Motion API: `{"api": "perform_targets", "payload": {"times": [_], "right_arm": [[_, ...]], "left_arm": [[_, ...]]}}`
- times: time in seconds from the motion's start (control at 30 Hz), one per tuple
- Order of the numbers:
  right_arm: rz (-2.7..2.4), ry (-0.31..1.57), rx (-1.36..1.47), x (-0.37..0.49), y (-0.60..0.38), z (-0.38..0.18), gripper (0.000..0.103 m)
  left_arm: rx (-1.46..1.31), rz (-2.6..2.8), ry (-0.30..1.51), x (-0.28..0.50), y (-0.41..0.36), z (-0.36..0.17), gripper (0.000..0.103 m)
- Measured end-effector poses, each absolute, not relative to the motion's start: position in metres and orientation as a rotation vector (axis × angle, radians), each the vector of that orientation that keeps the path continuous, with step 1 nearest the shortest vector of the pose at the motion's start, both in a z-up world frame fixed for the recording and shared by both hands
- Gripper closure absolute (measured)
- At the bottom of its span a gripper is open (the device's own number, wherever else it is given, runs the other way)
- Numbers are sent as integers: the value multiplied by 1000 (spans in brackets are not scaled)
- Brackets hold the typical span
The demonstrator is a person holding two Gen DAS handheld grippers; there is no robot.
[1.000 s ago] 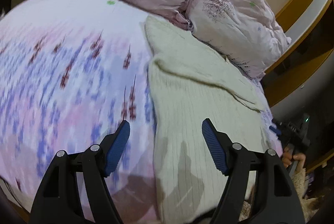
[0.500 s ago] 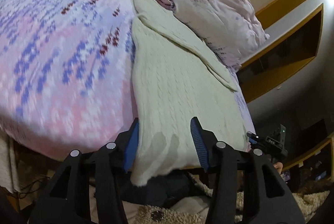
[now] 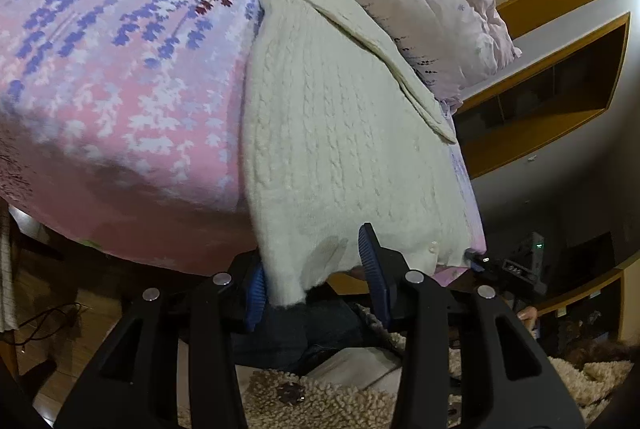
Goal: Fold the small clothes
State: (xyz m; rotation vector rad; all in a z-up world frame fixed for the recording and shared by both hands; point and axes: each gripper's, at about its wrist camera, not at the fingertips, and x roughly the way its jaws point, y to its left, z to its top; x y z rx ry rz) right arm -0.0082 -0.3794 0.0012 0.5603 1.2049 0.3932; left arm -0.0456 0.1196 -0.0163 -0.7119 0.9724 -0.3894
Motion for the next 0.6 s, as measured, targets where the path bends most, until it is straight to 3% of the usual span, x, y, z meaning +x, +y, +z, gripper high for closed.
{"api": "perform_targets", "payload": {"times": [0.03, 0.07, 0.13, 0.23, 0.6], "right_arm": [[408, 1207, 577, -8, -379, -2, 80], [444, 1206, 598, -8, -377, -4, 97], [469, 1188, 607, -9, -376, -2, 97], [483, 1148, 574, -11, -375, 11, 97], [444, 809, 443, 10, -369, 84, 97]], "left_arm": [[-715, -399, 972, -44, 118, -15, 66], [-715, -406, 975, -43, 116, -14, 71], [-717, -412, 985, -43, 116, -14, 91], [-718, -412, 979, -44, 117, -10, 96], [-580, -357, 809, -23, 125, 48, 99]]}}
